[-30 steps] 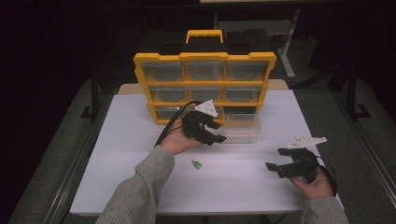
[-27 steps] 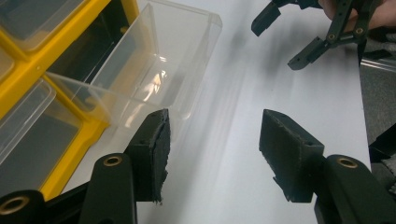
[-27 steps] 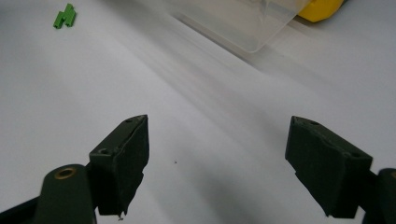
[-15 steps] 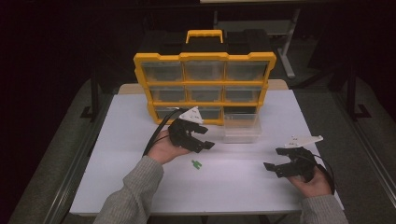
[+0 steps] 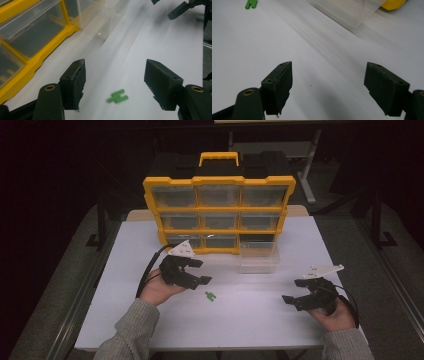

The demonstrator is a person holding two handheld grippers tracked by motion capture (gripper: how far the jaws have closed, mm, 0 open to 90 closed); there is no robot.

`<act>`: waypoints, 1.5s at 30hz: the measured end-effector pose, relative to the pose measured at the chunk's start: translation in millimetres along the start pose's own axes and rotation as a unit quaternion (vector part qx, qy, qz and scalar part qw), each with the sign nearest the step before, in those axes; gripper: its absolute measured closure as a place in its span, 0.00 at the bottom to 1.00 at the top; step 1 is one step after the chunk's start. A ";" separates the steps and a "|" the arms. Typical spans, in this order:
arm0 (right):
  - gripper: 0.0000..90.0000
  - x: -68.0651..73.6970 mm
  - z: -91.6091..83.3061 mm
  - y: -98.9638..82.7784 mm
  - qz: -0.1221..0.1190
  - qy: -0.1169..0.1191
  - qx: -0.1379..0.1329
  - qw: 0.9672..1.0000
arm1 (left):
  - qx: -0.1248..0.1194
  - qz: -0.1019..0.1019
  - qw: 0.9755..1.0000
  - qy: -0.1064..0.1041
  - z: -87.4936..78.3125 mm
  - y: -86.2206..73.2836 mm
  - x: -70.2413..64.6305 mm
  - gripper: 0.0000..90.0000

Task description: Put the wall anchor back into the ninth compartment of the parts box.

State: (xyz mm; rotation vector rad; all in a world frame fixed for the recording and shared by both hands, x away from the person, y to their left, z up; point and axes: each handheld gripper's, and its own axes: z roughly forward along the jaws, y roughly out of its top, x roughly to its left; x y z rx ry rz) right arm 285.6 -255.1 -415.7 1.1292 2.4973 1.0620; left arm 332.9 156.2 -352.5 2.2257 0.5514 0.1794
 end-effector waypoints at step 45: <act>0.31 33.3 6.0 48.1 -0.060 0.058 0.020 0.996 | -0.012 -0.051 0.994 0.091 -56.1 -88.4 -2.8 0.31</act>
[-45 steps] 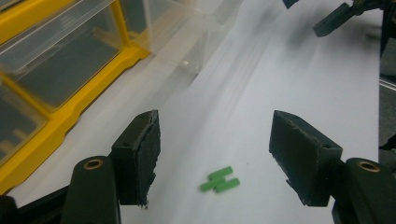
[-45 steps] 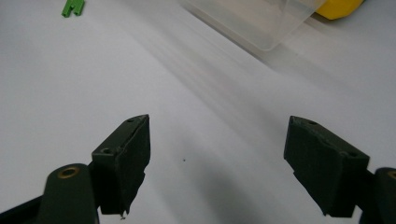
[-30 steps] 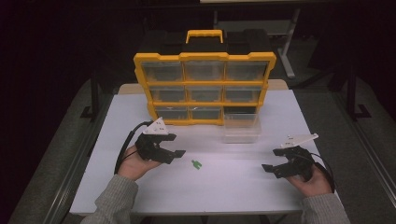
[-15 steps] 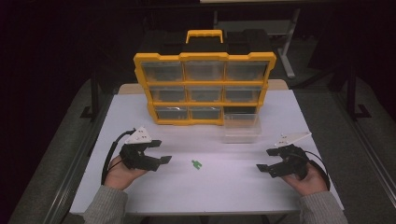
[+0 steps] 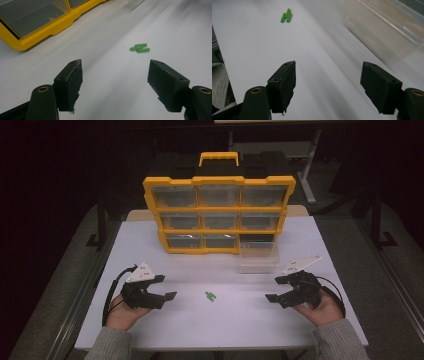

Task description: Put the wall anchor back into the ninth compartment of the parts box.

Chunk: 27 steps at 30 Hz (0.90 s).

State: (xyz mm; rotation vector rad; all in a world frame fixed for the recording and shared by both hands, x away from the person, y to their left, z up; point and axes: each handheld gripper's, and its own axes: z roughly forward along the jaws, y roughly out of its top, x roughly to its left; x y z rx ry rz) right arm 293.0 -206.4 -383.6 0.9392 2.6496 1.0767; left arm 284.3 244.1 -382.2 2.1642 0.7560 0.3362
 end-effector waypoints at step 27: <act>0.38 29.6 23.5 59.6 -0.055 0.057 0.020 0.997 | -0.018 -0.006 1.000 0.011 -9.5 -8.2 1.7 0.30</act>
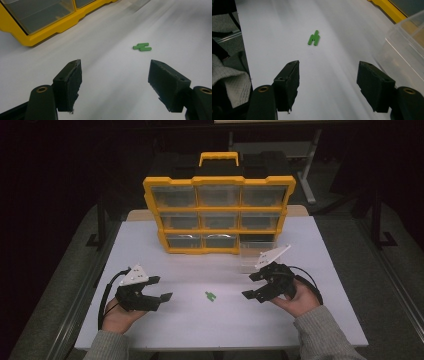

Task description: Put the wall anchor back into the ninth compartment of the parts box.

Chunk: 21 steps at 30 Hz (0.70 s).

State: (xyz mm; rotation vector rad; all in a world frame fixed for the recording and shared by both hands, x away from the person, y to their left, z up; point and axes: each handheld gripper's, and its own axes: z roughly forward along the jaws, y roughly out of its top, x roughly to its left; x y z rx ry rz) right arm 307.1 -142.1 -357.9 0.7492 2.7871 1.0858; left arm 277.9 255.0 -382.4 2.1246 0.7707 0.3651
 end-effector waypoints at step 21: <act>0.46 4.0 50.7 42.3 -0.045 0.025 0.040 0.998 | 0.003 -0.009 1.000 0.001 -0.1 -1.7 2.3 0.29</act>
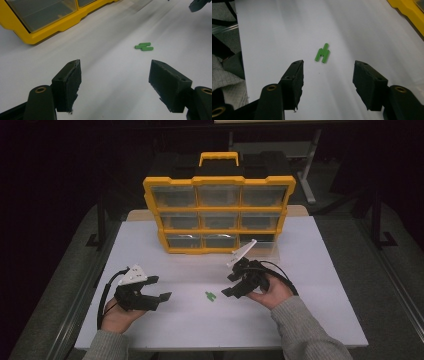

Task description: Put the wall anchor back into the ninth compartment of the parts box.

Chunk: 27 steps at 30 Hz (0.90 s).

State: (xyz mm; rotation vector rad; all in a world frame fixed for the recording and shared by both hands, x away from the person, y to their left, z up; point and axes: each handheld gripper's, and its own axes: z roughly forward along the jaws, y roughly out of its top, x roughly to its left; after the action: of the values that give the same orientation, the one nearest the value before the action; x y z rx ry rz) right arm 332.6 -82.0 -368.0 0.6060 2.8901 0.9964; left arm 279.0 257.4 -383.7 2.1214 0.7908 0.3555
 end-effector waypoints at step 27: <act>0.75 -4.1 76.7 17.5 0.015 0.008 0.063 0.998 | -0.026 -0.018 1.000 -0.005 -9.6 -1.0 1.9 0.28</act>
State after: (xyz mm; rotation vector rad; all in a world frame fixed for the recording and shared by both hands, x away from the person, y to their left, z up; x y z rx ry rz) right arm 353.9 -25.9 -419.0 0.6533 2.9838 0.8318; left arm 275.3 264.9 -378.6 2.0575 0.8038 0.3423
